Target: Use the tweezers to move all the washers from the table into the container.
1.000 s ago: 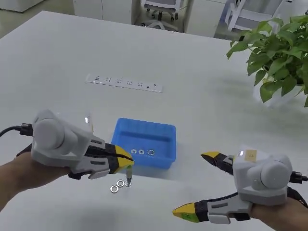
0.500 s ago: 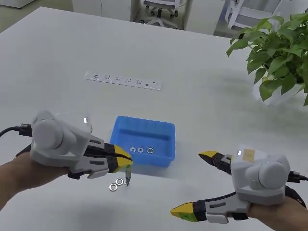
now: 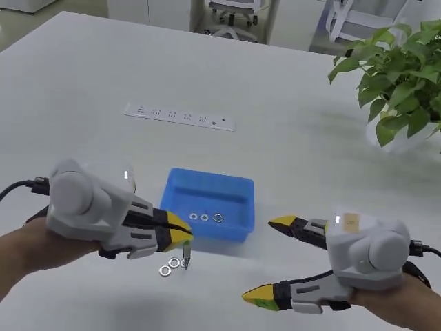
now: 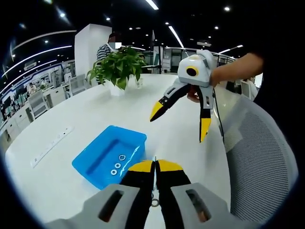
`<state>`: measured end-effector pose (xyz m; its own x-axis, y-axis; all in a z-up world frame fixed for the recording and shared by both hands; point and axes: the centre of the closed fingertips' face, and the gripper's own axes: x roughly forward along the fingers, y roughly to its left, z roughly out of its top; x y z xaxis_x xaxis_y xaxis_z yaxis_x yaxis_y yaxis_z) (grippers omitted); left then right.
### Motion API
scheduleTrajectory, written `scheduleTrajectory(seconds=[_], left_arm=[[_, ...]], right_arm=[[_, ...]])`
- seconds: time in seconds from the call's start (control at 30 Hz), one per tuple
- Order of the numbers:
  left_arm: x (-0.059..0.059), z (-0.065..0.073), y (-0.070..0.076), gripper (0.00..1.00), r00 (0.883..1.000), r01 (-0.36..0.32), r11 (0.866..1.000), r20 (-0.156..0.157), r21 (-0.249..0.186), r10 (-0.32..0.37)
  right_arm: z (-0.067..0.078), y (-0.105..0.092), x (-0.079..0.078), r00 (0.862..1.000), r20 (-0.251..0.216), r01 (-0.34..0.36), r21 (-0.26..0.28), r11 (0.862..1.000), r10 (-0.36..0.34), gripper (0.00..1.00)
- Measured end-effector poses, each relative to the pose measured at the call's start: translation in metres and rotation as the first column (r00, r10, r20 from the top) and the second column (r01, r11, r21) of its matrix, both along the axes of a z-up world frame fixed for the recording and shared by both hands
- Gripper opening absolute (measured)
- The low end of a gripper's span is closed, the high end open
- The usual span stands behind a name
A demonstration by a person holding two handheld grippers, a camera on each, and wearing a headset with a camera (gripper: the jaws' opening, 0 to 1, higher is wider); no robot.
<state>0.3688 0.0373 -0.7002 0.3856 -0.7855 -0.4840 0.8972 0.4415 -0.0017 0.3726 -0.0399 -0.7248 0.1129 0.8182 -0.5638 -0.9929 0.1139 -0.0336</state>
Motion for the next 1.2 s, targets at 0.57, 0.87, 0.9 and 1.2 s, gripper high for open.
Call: scheduleTrajectory(seconds=[0.57, 0.87, 0.9, 1.2], left_arm=[[-0.002, 0.000, 0.000, 0.05, 1.000, 0.029, 1.000, -0.012, 0.005, -0.029], [-0.004, 0.002, -0.002, 0.05, 0.999, 0.042, 0.999, -0.016, 0.011, -0.042], [-0.004, 0.002, -0.003, 0.05, 0.999, 0.044, 0.999, -0.016, 0.011, -0.043], [-0.006, 0.004, -0.005, 0.05, 0.998, 0.054, 0.998, -0.020, 0.012, -0.054]], right_arm=[[-0.008, 0.046, -0.008, 0.975, 0.022, -0.222, -0.028, 0.975, 0.223, 0.44], [-0.013, 0.064, -0.012, 0.955, 0.023, -0.294, -0.043, 0.955, 0.295, 0.33], [-0.014, 0.065, -0.012, 0.954, 0.023, -0.297, -0.045, 0.954, 0.298, 0.32], [-0.024, 0.081, -0.013, 0.936, 0.034, -0.348, -0.070, 0.935, 0.351, 0.22]])
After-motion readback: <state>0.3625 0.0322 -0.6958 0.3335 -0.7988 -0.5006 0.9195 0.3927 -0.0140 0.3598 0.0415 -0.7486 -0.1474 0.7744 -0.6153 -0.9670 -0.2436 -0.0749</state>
